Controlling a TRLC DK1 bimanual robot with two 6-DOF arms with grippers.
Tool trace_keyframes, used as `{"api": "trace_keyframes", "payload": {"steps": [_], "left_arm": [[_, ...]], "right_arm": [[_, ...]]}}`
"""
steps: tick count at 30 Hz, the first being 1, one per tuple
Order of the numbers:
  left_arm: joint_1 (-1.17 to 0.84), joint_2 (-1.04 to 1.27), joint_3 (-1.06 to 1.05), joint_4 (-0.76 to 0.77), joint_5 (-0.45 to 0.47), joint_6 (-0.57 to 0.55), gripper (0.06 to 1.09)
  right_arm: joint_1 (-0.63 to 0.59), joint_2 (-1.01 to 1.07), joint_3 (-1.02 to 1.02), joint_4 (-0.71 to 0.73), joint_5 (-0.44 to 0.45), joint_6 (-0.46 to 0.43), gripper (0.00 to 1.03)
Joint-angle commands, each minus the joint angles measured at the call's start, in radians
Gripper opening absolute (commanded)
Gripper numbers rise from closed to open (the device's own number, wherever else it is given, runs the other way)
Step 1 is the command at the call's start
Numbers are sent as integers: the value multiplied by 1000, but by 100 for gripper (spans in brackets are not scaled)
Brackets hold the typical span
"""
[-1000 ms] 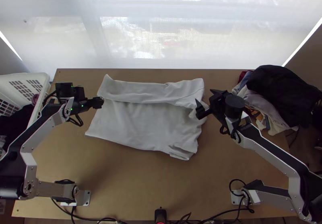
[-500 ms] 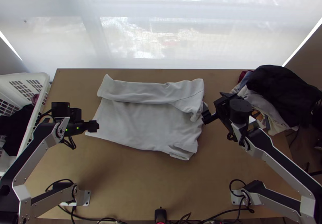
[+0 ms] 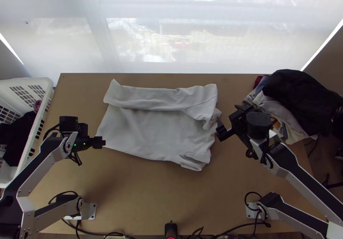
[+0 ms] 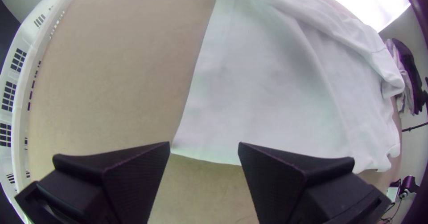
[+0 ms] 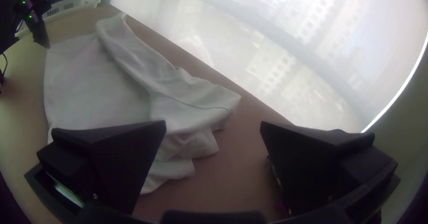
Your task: Fold the t-shirt
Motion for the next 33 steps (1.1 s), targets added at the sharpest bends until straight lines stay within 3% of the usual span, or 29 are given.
{"api": "trace_keyframes", "payload": {"steps": [1,6,11,18,25,33], "left_arm": [[-1,39,-19,48,-28,-2,81],[-5,81,-23,82,-31,-8,79],[-12,114,-14,109,-29,-22,58],[-18,116,6,126,-29,-47,9],[-18,56,66,105,-26,-77,9],[-46,53,281,31,-9,-139,9]], "right_arm": [[21,-24,-3,-35,-1,0,98],[32,-24,-3,-48,-1,0,98],[67,-24,3,-94,-2,-9,98],[185,-32,2,-252,-21,-34,98],[374,-58,-26,-414,-60,-24,98],[497,5,-12,-453,-218,45,96]]}}
